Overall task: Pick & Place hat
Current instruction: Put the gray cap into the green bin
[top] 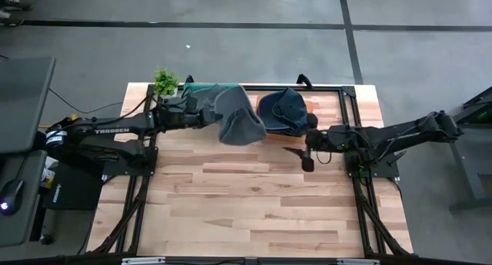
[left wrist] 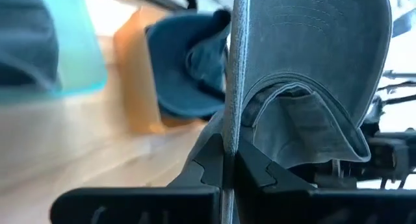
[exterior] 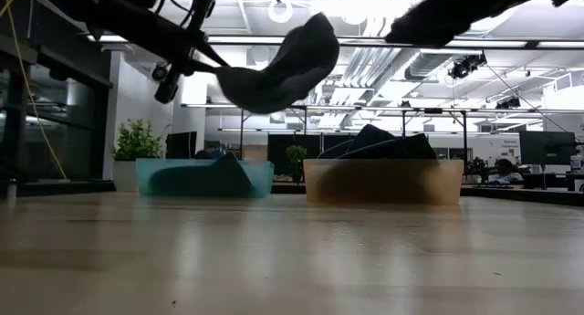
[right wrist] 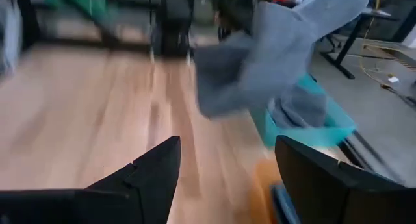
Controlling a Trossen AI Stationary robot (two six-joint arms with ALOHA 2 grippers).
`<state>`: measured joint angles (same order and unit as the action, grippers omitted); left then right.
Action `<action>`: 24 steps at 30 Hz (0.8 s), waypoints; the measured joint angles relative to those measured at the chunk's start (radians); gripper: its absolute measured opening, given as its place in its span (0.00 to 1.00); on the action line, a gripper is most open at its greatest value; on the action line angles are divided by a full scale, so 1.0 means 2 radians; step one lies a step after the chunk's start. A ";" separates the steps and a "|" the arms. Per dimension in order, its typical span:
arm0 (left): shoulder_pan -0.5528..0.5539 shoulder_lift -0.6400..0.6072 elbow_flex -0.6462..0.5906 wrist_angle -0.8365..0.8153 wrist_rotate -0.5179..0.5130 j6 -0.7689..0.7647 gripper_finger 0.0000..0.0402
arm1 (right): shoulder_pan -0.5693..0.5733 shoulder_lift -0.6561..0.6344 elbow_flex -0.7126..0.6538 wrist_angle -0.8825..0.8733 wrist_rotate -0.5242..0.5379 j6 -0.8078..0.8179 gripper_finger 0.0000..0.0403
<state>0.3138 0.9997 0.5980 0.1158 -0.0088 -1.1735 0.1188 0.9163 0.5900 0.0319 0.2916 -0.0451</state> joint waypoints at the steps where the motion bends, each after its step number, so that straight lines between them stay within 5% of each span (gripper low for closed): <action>1: 0.000 0.000 0.000 0.007 -0.004 0.002 0.01 | -0.001 0.005 -0.008 0.030 0.000 0.014 0.61; 10: 0.000 0.038 0.001 0.091 -0.010 0.024 0.01 | -0.001 0.073 -0.048 0.221 0.054 0.112 0.61; 15: 0.000 0.058 0.001 0.135 -0.011 0.035 0.01 | -0.001 0.113 -0.049 0.255 0.114 0.125 0.61; 24: 0.000 0.066 0.000 0.151 -0.006 0.049 0.01 | -0.001 0.179 -0.049 0.345 0.127 0.125 0.61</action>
<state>0.3138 1.1316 0.5983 0.4185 -0.0212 -1.0754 0.1169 1.2749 0.4919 0.7218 0.5453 0.2050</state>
